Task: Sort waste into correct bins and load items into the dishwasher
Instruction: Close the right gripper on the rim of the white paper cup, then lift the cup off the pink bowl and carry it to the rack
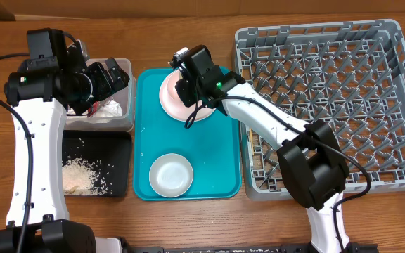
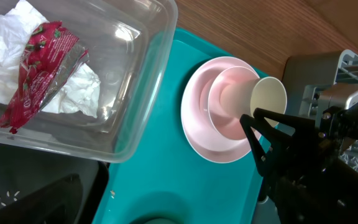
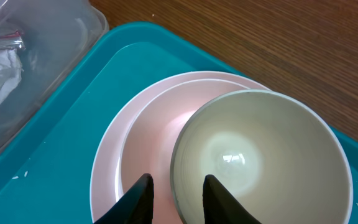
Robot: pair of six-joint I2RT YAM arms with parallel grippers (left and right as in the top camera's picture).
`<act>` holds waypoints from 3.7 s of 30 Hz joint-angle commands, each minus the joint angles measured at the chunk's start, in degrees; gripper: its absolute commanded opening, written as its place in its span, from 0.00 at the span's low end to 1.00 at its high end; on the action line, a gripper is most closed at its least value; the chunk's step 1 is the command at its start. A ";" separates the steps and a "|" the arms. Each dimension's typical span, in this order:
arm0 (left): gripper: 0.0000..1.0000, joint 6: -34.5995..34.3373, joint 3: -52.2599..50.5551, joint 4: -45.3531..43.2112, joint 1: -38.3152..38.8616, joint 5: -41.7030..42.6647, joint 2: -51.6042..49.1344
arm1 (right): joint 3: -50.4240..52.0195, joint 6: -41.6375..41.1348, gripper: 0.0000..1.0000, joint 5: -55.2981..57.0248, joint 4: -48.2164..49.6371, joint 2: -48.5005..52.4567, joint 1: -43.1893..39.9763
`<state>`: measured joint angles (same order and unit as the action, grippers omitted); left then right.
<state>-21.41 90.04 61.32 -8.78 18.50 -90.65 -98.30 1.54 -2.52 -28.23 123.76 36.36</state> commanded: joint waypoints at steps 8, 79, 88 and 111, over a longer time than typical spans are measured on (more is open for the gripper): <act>1.00 0.66 0.59 -0.07 -0.22 0.57 -0.09 | 0.15 0.44 0.26 1.36 -1.14 0.17 -0.48; 1.00 0.66 0.59 -0.07 -0.20 0.57 -0.09 | -2.54 8.79 0.04 -40.11 -17.59 -23.06 -30.73; 1.00 0.66 0.59 -0.04 -0.20 0.57 -0.09 | -2.54 13.53 0.04 -59.32 -13.86 -16.06 -35.15; 1.00 0.66 0.59 -0.07 -0.20 0.57 -0.09 | -2.36 13.49 0.04 -79.82 2.16 0.46 -37.99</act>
<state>-21.41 90.04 61.32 -8.78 18.50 -90.65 -99.77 14.66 -80.66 -26.48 123.26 -1.45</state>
